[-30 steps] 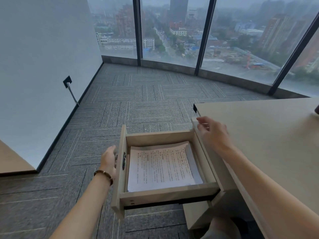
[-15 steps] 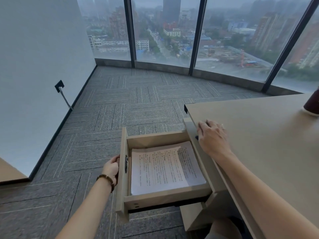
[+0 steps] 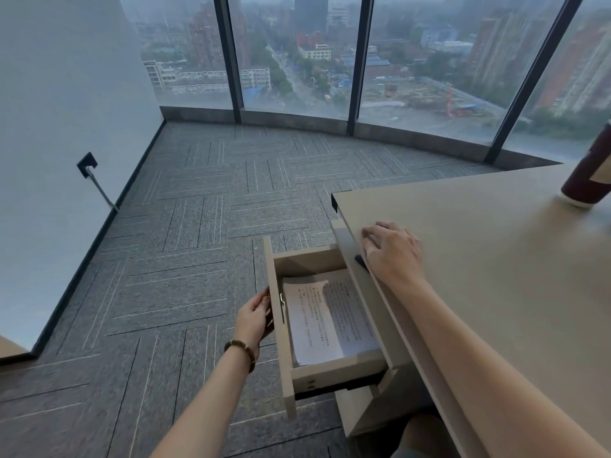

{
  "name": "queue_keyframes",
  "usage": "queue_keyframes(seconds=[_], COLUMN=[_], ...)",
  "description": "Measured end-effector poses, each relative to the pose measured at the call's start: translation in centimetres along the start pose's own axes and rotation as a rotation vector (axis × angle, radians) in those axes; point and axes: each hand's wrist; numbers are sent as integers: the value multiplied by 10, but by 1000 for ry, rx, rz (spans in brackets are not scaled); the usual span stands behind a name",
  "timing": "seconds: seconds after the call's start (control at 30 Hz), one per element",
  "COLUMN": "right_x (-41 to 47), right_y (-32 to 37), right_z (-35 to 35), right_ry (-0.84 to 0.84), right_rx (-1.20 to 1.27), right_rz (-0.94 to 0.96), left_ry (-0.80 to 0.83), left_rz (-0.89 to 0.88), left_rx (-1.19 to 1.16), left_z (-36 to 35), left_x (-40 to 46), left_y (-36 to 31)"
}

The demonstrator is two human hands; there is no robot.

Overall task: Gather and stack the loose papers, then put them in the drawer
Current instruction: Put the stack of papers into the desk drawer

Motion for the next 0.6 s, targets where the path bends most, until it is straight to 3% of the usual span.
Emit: queue_keyframes(seconds=[0.23, 0.6], right_x=[0, 2], right_y=[0, 2], right_z=[-4, 0], right_ry=[56, 54], right_rx=[-137, -86], right_rz=[-91, -91], left_ry=[88, 202], left_rz=[39, 128], left_rx=[-51, 67], left_z=[-52, -105], left_x=[-8, -11], left_y=[14, 25])
Point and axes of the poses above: each hand's wrist, its own x-axis towards the middle knuckle, its own z-axis out of the back of the hand, y = z × x, and after that the axes turned 14 degrees about -y, right-handed
